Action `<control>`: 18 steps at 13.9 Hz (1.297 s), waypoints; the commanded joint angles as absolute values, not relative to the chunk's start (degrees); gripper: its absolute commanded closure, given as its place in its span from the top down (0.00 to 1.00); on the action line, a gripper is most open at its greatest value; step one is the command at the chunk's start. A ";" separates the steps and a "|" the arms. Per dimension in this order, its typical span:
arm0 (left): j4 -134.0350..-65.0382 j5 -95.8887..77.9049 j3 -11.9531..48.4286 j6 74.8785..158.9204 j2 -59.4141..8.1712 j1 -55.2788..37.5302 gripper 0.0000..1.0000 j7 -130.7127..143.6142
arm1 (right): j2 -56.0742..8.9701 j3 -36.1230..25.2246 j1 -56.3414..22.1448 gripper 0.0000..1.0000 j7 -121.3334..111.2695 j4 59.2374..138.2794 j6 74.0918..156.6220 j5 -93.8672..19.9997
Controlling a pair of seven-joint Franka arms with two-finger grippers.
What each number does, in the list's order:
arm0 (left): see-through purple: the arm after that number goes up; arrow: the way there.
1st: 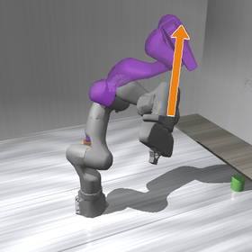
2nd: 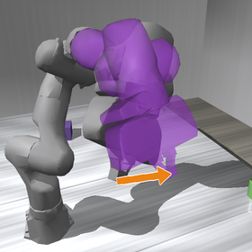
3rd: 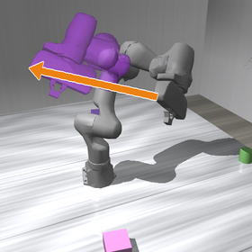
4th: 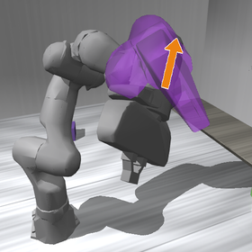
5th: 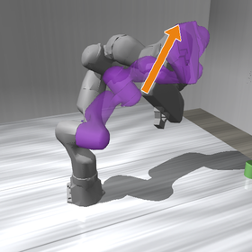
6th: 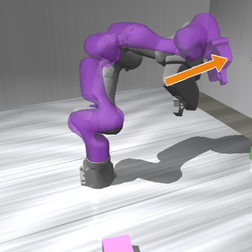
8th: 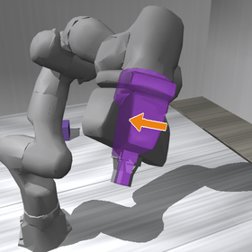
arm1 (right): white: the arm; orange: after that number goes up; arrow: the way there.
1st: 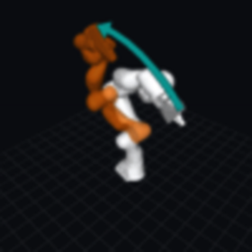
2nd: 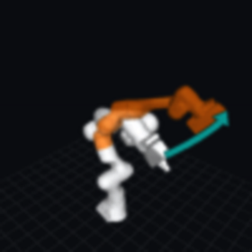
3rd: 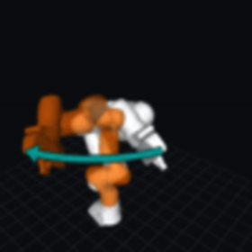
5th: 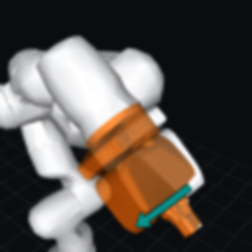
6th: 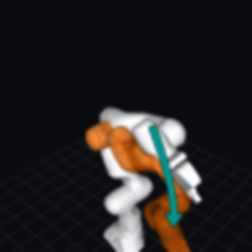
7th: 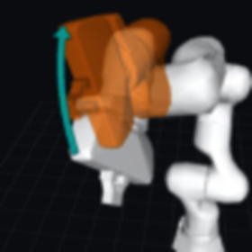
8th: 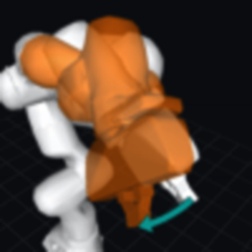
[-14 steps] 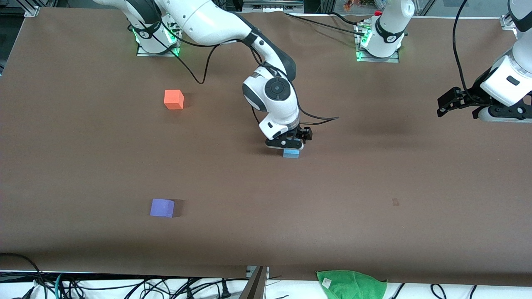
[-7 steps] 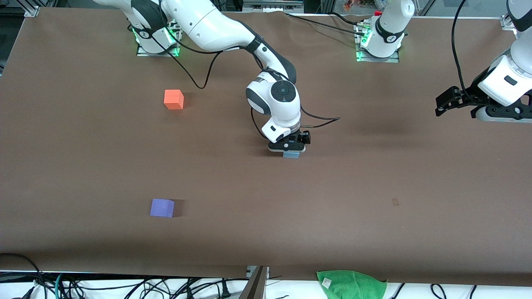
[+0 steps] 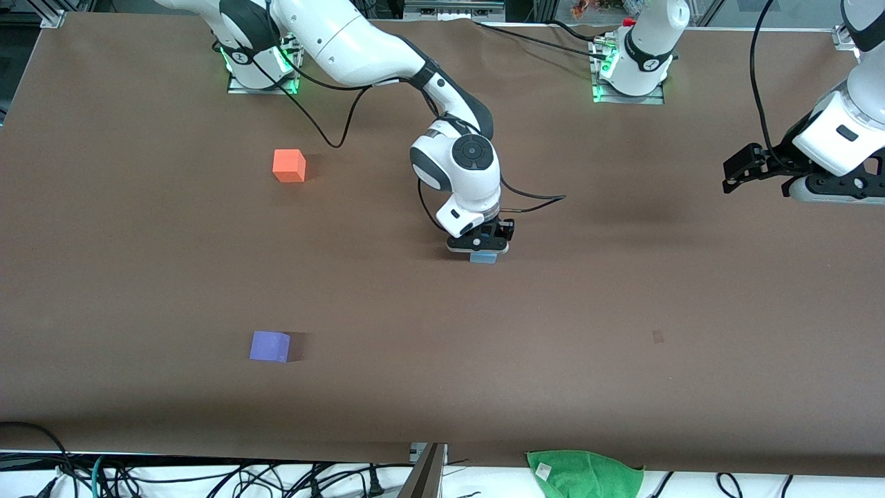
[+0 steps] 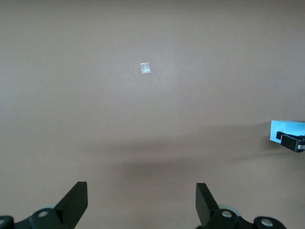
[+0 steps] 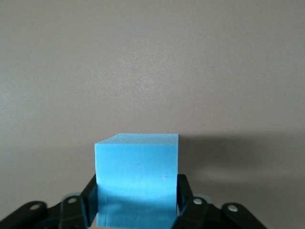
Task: Place blue block between orange and purple blocks
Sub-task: 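Lower the right gripper over the blue block and grasp it, then carry the blue block with the right gripper toward the orange block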
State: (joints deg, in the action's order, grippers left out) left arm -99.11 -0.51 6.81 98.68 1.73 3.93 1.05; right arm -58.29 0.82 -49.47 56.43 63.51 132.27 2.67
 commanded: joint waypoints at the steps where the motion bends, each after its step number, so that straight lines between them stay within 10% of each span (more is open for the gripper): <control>1: -96.68 0.53 7.12 97.12 0.62 3.78 1.00 1.41 | -57.67 0.26 -48.87 0.45 55.65 61.44 128.78 3.17; 9: -96.33 0.35 7.21 96.77 0.26 3.87 1.00 1.41 | -40.29 0.35 -31.32 0.45 24.66 71.59 108.20 -2.89; 18: -96.33 0.44 7.29 96.68 0.26 3.78 1.00 1.41 | -23.04 -2.45 -18.02 0.48 2.14 109.03 126.44 -4.48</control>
